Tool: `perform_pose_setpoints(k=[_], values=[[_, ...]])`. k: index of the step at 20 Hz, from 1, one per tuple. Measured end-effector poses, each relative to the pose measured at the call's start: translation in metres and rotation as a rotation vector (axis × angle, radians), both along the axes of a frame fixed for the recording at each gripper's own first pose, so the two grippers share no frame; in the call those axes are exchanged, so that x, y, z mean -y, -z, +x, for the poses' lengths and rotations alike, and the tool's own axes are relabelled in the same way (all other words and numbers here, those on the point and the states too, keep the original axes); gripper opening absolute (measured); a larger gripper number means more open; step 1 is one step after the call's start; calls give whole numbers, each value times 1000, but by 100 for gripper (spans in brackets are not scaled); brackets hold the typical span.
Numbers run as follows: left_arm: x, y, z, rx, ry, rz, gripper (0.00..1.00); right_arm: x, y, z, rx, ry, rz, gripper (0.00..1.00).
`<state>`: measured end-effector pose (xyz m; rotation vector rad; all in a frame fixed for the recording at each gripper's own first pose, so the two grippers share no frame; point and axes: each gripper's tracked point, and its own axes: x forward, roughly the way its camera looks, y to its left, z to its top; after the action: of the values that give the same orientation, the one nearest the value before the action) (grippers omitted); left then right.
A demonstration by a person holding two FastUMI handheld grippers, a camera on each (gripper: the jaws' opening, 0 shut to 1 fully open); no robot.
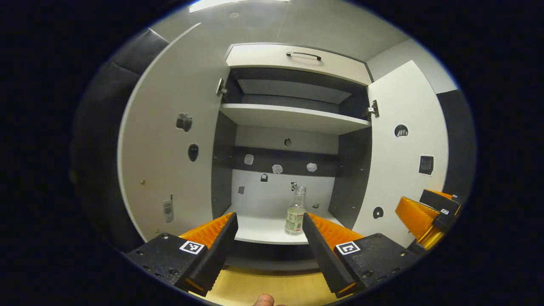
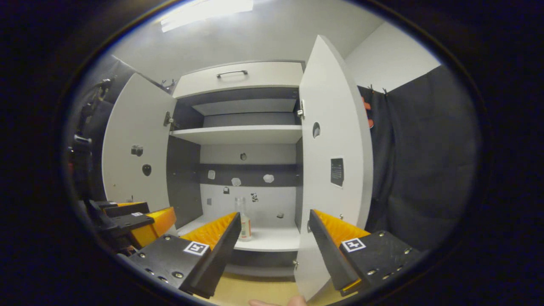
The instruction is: Grasp the bottle in the cabinet with the left hand and place it on the coaster, then close the right door with the right hand and the left door with the left hand.
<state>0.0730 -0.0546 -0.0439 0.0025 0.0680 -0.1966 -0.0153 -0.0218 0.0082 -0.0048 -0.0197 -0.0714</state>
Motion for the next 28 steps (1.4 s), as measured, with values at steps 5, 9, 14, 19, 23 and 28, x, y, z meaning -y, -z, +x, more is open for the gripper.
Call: perform_pose_setpoints(k=[5, 9, 14, 19, 23, 28], values=[[36, 22, 70, -26, 74, 35, 96, 15, -1, -12, 3, 64, -7, 98], [67, 39, 124, -42, 127, 48, 96, 21, 2, -11, 1, 111, -22, 98], [95, 62, 182, -56, 139, 77, 96, 30, 8, -10, -19, 164, -22, 93], [110, 80, 221, -82, 125, 99, 95, 29, 11, -6, -21, 157, -20, 93], [111, 92, 234, -113, 105, 111, 73, 28, 10, -3, -18, 144, -21, 93], [106, 89, 224, -121, 109, 75, 48, 28, 9, -1, -11, 127, -4, 93]])
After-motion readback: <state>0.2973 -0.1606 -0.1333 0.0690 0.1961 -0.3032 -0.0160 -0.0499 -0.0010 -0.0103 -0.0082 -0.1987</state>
